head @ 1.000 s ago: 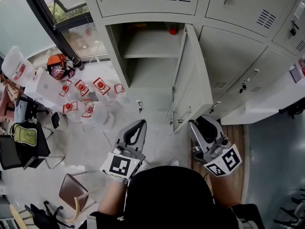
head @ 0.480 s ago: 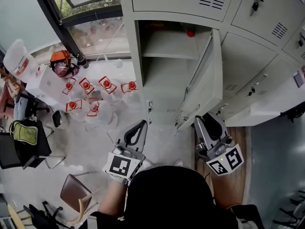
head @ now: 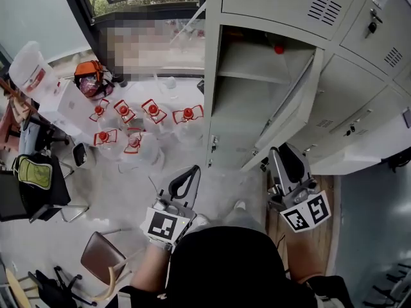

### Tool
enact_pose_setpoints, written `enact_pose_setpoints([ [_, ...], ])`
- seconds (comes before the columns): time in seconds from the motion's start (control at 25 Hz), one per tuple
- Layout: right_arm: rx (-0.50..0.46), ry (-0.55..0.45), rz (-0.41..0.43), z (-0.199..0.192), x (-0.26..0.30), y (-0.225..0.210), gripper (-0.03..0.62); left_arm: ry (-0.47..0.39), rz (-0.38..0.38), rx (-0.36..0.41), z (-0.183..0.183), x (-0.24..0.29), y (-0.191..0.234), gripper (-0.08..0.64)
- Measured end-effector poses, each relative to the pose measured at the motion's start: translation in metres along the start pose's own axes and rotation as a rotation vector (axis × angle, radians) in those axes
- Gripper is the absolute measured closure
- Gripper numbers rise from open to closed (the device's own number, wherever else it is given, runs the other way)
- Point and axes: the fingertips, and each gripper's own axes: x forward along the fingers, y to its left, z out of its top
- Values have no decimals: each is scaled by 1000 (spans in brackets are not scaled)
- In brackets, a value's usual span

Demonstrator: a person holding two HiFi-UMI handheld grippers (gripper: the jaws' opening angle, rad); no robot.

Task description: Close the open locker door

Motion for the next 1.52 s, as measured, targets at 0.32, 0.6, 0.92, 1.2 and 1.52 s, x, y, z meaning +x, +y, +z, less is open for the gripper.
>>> enact_pose_setpoints([
  [0.32, 35, 1, 71, -13, 48, 12, 495, -4, 74, 3, 1, -9, 33, 537],
  [0.6, 62, 1, 137, -22, 89, 9, 511, -7, 144, 2, 0, 4, 60, 537],
  [0.92, 91, 8, 212, -28, 132, -3, 511, -8, 196, 1, 5, 31, 85, 537],
  [1.2, 116, 10, 268, -38, 165, -19, 511, 1, 245, 11, 3, 52, 101, 537],
  [1.52, 160, 17, 307, -43, 199, -37, 511, -1, 320, 10, 6, 65, 118, 537],
])
